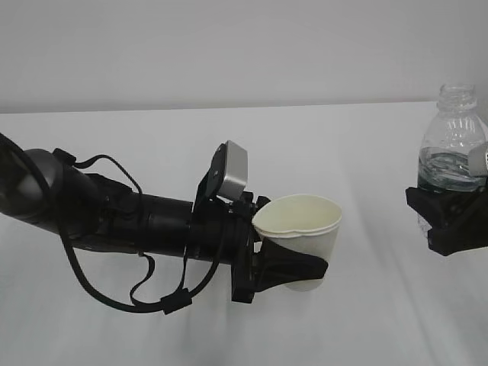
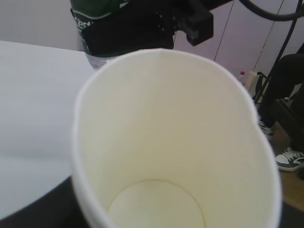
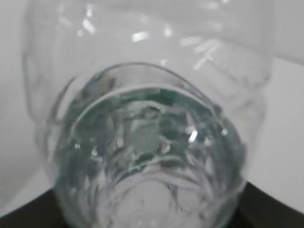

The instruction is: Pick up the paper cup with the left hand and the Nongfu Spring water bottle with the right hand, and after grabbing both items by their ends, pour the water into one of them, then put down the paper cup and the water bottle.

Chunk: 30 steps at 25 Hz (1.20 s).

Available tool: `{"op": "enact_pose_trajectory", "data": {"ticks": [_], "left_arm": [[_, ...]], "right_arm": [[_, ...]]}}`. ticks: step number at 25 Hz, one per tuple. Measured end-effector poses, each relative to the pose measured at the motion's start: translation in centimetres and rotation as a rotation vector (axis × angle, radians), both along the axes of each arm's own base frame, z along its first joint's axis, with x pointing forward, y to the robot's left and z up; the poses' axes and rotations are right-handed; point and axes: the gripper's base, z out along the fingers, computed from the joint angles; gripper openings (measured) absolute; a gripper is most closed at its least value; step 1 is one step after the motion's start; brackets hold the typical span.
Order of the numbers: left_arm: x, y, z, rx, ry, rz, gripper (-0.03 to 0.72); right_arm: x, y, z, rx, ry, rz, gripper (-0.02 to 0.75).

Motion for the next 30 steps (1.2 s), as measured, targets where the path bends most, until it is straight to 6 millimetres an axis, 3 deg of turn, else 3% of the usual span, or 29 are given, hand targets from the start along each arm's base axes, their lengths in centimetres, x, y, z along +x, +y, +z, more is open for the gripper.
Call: {"op": "enact_pose_trajectory", "data": {"ticks": [6, 12, 17, 30], "left_arm": [[0.2, -1.1, 0.8, -0.008, -0.01, -0.045, 0.432], [-1.0, -2.5, 0.8, -0.009, -0.005, -0.096, 0.432], [-1.8, -3.5, 0.8, 0.004, -0.012, -0.117, 0.432], [-0.6, -4.0, 0.6, 0.075, -0.033, -0.013, 0.431]], "right_arm": [[0.0, 0.0, 0.1, -0.066, -0.039, 0.034, 0.425], [0.3, 0.0, 0.4, -0.24, -0.112, 0.104, 0.425], [0.4, 0.0, 0.5, -0.282, -0.131, 0.12, 0.425], [0.4, 0.0, 0.6, -0.458, -0.192, 0.193, 0.425]]}}
